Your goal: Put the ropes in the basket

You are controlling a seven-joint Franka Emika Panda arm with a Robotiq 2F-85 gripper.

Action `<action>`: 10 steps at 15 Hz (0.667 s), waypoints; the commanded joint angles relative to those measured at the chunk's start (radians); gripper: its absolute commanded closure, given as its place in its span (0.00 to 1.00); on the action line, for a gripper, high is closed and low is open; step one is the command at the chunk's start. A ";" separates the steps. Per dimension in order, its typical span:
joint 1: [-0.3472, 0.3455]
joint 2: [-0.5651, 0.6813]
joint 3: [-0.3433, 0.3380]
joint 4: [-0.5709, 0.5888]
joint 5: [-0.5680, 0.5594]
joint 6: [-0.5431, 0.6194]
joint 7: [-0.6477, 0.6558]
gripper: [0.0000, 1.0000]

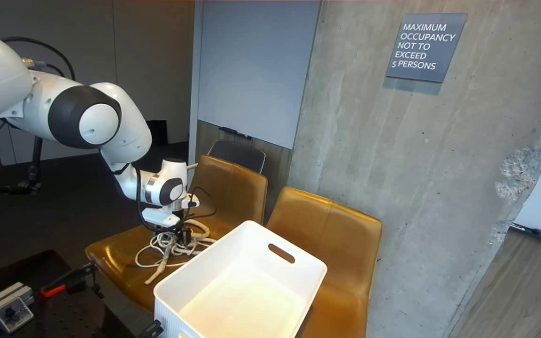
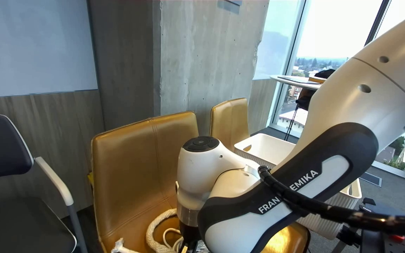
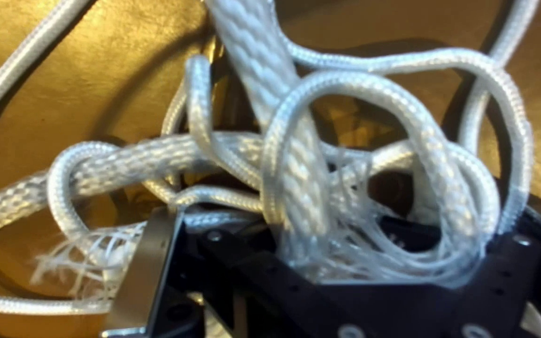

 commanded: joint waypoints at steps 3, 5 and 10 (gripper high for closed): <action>-0.006 0.009 0.005 0.016 0.026 -0.018 -0.021 1.00; -0.007 -0.036 -0.003 -0.009 0.021 -0.029 -0.018 1.00; 0.000 -0.197 -0.038 -0.099 0.006 -0.074 0.004 1.00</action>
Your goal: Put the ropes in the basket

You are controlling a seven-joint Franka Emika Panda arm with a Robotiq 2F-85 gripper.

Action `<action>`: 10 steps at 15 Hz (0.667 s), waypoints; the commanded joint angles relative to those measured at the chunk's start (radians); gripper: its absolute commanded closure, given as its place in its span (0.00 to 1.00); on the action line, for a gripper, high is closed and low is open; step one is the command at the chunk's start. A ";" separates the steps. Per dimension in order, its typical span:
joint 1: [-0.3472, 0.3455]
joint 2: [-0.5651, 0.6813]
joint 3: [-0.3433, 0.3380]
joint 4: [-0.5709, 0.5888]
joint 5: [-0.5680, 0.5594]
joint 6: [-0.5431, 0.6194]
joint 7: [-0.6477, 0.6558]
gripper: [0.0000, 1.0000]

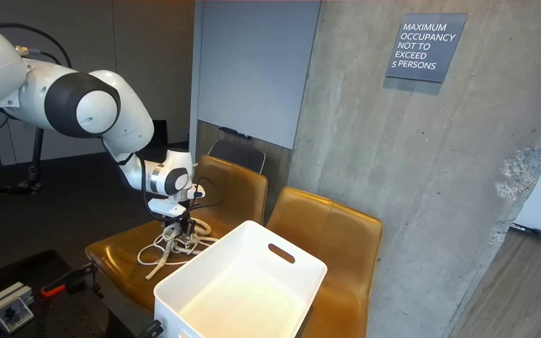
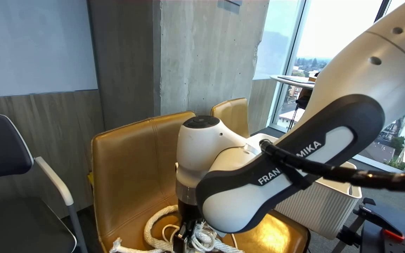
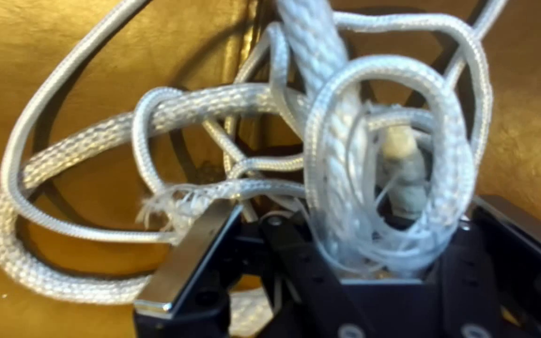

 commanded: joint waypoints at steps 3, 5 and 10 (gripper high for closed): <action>0.013 -0.277 -0.043 -0.177 -0.017 -0.071 0.028 1.00; 0.016 -0.371 -0.063 -0.223 -0.032 -0.079 0.048 1.00; 0.018 -0.606 -0.114 -0.314 -0.127 -0.138 0.096 1.00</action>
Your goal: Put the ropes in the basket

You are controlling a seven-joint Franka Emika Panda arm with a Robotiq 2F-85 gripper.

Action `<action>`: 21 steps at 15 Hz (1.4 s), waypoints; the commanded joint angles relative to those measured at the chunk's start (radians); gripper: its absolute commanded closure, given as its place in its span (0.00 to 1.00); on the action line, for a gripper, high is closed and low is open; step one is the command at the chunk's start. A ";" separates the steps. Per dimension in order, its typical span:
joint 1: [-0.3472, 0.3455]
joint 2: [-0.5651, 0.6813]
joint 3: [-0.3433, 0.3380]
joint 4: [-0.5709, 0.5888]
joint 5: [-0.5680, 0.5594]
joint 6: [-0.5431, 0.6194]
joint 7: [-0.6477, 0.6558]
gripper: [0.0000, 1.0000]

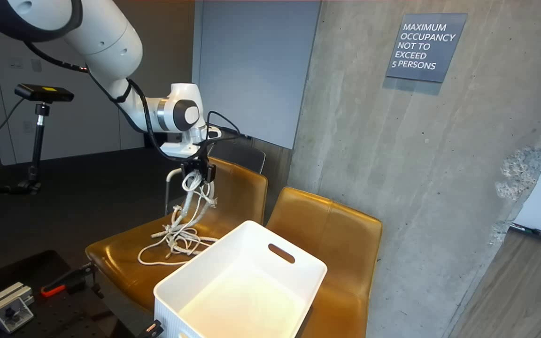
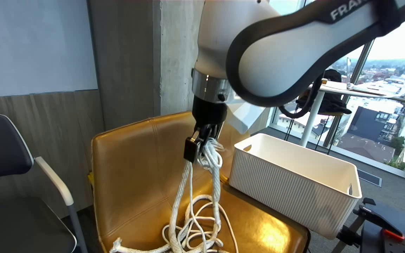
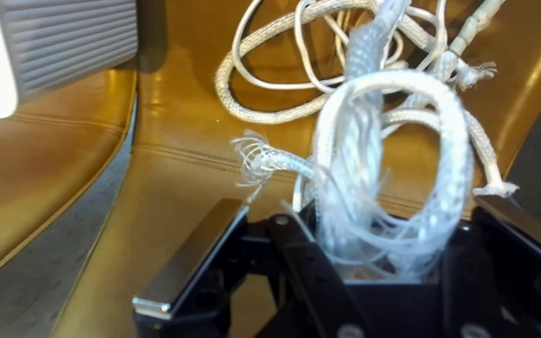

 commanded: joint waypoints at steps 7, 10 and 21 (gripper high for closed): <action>-0.094 -0.428 -0.066 -0.120 -0.163 -0.230 0.043 1.00; -0.182 -0.519 -0.078 -0.119 -0.176 -0.296 0.017 1.00; -0.401 -0.604 -0.110 -0.425 -0.093 -0.109 -0.122 1.00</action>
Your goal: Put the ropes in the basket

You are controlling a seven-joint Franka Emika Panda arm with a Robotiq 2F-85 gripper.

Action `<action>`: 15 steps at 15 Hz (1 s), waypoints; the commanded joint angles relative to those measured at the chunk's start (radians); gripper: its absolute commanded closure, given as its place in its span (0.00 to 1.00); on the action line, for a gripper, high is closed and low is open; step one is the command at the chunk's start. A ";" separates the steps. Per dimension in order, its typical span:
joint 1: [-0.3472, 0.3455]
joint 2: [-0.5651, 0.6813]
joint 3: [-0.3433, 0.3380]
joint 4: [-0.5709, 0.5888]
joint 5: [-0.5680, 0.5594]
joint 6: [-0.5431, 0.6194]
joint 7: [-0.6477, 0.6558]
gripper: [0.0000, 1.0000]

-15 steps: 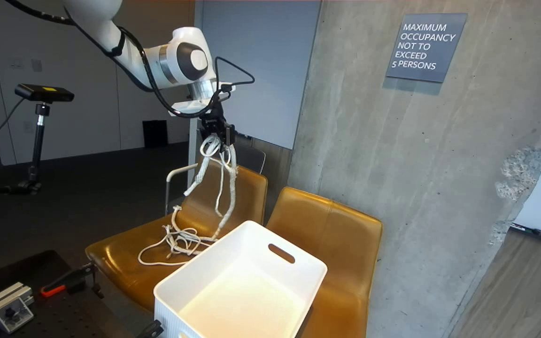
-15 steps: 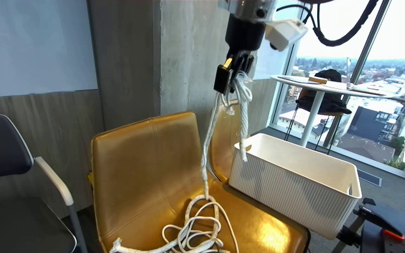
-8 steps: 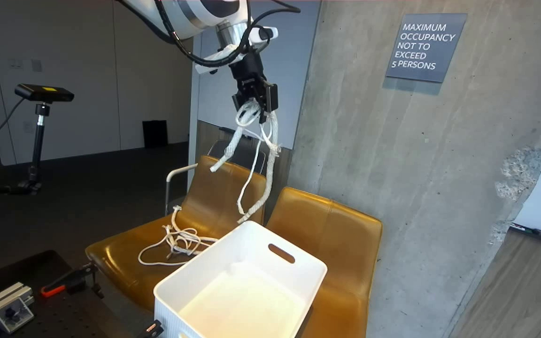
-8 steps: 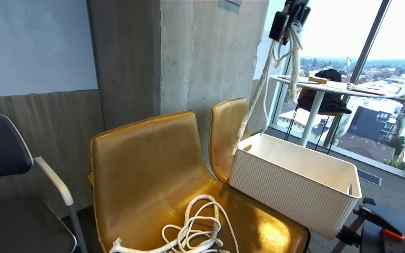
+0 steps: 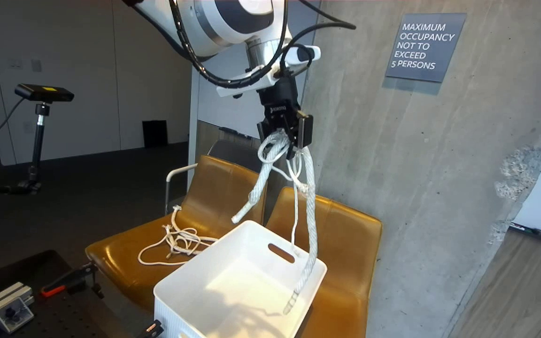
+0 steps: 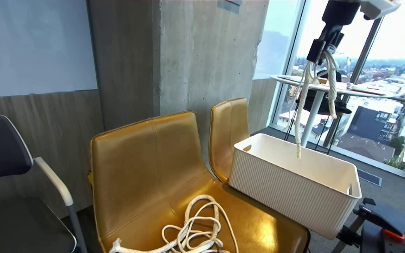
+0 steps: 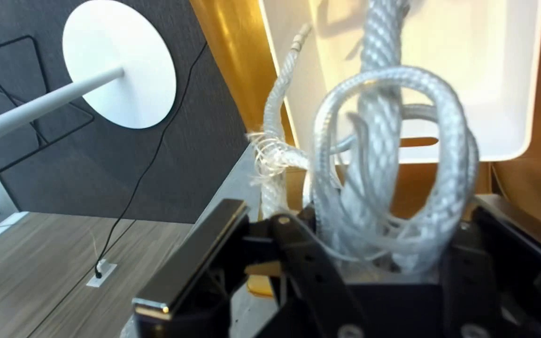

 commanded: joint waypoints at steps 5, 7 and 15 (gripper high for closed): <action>-0.022 0.012 0.000 -0.287 0.091 0.219 -0.056 1.00; -0.032 0.026 -0.002 -0.326 0.117 0.257 -0.088 1.00; -0.033 0.065 0.009 -0.350 0.152 0.327 -0.159 0.60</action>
